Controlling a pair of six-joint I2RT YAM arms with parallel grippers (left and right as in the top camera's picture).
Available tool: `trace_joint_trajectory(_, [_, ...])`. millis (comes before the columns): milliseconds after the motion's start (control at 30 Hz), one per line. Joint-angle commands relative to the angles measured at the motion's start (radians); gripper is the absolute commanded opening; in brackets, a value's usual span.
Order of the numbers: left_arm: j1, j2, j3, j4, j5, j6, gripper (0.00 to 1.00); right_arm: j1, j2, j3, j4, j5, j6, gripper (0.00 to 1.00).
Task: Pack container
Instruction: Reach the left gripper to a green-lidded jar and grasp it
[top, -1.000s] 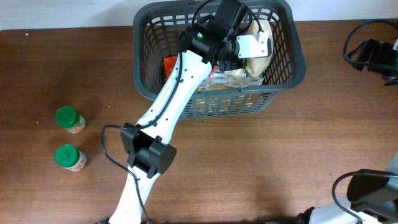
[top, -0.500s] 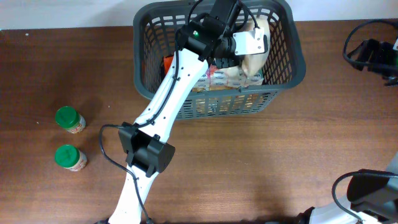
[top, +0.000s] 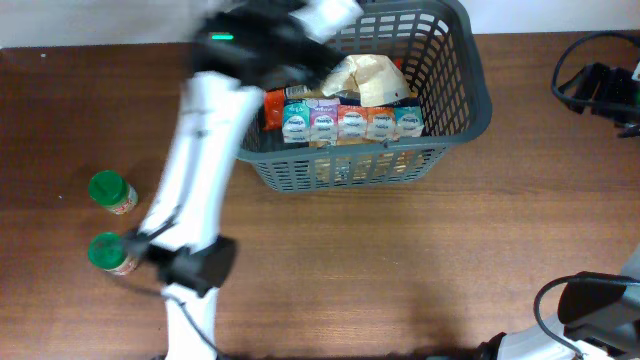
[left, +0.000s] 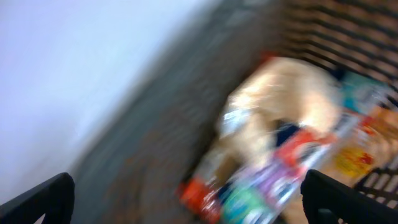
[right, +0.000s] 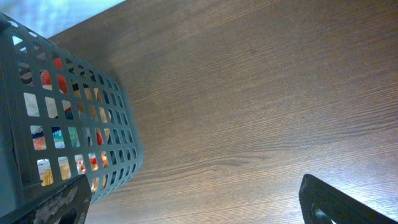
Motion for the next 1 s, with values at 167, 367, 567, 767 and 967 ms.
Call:
trace_joint_trajectory(167, [0.394,-0.1,0.019,-0.217,-0.023,-0.467,0.99,-0.005,-0.006,-0.006,0.003,-0.012,0.005,0.99])
trace_joint_trajectory(367, [0.603,-0.005,-0.076,-0.367,0.021,-0.52,0.99,-0.005,-0.006,-0.006,0.003,-0.012,0.005,0.99])
trace_joint_trajectory(567, [0.695,0.101,-0.22,-0.388,-0.07,-0.52,0.99,-0.005,-0.006,-0.006,0.003,-0.012,0.005,0.99])
trace_joint_trajectory(767, [0.765,0.183,-0.34,-0.376,-0.091,-0.441,0.99,-0.005,-0.006,-0.006,0.003,-0.012,0.005,0.99])
trace_joint_trajectory(967, [0.796,0.218,-0.389,-0.338,-0.174,-0.41,0.99,-0.005,-0.006,-0.006,0.003,-0.012,0.005,0.99])
